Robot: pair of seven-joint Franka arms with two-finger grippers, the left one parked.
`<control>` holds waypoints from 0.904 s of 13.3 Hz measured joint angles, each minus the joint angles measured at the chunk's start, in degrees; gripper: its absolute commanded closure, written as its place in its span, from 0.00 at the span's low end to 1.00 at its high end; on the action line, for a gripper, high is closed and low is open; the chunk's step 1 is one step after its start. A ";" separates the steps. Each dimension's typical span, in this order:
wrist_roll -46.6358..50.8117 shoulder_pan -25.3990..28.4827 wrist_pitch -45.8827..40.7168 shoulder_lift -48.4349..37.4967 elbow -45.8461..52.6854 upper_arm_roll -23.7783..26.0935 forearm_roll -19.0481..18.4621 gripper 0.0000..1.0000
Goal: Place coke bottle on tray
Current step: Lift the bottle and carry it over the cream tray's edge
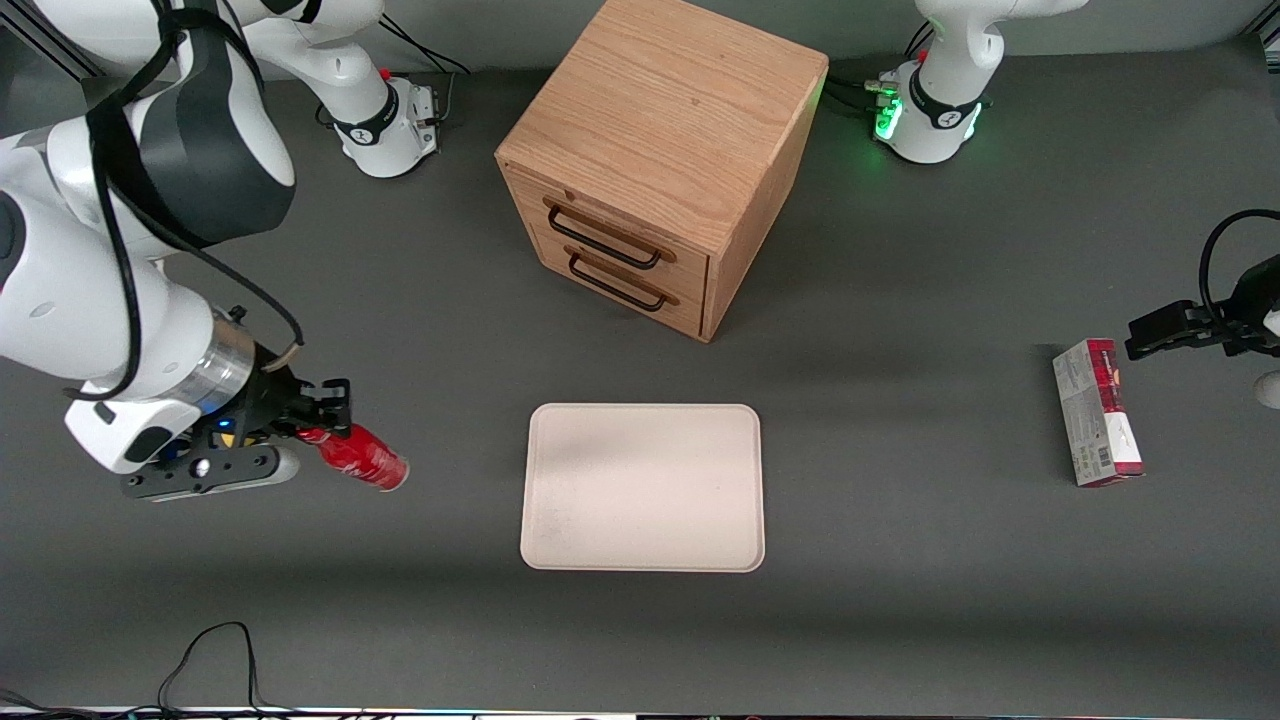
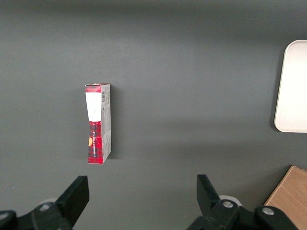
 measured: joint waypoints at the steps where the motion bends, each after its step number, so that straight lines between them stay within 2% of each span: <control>1: 0.00 1.35 0.11 0.06 0.12 0.48 -0.01 0.94; 6: 3.14 10.87 2.62 0.77 0.22 0.70 -1.76 0.94; 9: 3.50 11.59 5.59 2.65 0.13 0.68 -2.17 0.94; 12: 3.50 10.84 10.63 8.09 -0.04 0.63 -2.18 0.94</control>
